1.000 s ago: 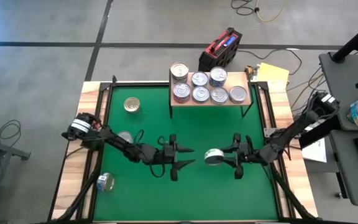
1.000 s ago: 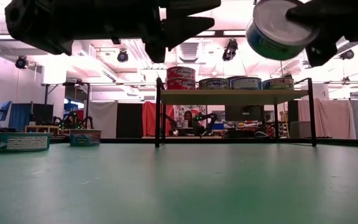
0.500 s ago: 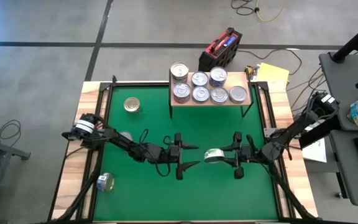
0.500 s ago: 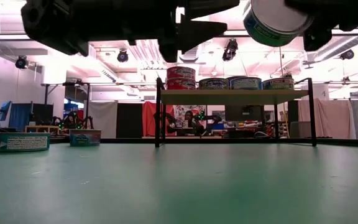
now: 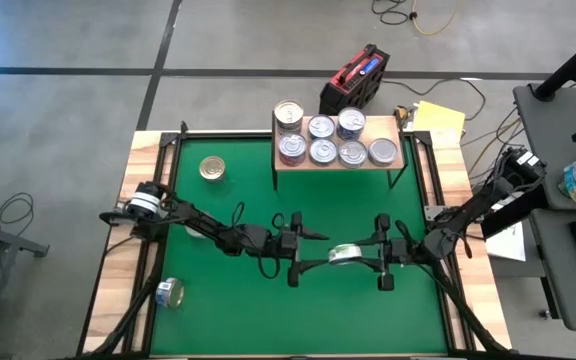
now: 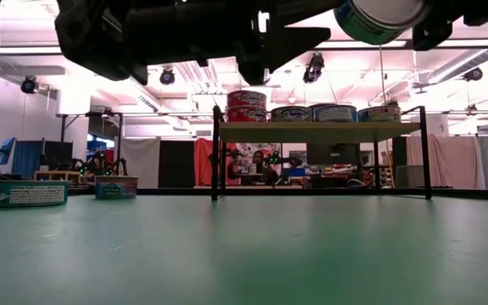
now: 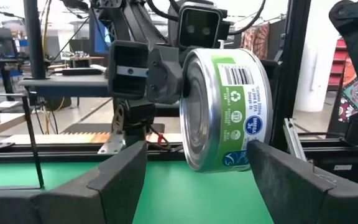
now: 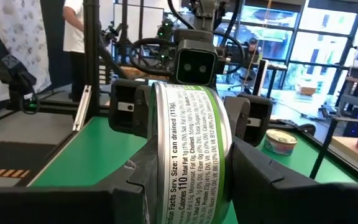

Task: Stack canned seafood by type on shelf
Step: Stack the green tuna can on top of the other green tuna can on the shelf

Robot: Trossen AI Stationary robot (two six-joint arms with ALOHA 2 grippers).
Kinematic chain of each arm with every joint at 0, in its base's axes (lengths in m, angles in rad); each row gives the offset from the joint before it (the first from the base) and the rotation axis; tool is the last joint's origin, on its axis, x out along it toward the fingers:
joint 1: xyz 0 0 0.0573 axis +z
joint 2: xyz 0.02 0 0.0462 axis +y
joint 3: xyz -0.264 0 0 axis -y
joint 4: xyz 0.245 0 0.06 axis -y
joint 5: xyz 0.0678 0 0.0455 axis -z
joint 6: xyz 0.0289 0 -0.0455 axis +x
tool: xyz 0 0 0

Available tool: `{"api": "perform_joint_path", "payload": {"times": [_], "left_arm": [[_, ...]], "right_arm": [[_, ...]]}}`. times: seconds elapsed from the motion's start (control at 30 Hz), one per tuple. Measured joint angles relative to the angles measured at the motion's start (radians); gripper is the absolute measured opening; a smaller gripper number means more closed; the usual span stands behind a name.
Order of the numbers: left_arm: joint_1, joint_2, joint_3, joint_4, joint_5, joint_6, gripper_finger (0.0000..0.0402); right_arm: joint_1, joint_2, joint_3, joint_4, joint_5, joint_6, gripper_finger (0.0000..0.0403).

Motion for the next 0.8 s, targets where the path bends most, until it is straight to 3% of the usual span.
{"api": "perform_joint_path", "payload": {"times": [0.13, 0.63, 0.8], "left_arm": [[0.006, 0.0, -0.001, 0.006, 0.072, 0.0, 0.0267], [0.01, 0.0, 0.0, 0.015, 0.085, -0.017, 0.0267], [0.013, 0.0, -0.004, 0.007, 0.135, -0.052, 0.0267]], "right_arm": [[-0.001, 0.0, 0.0, 0.003, 0.0, 0.0, 0.0131], [-0.033, -0.008, 0.001, 0.008, -0.002, 0.027, 0.0131], [-0.038, -0.013, 0.006, 0.013, 0.027, 0.03, 0.0131]]}}
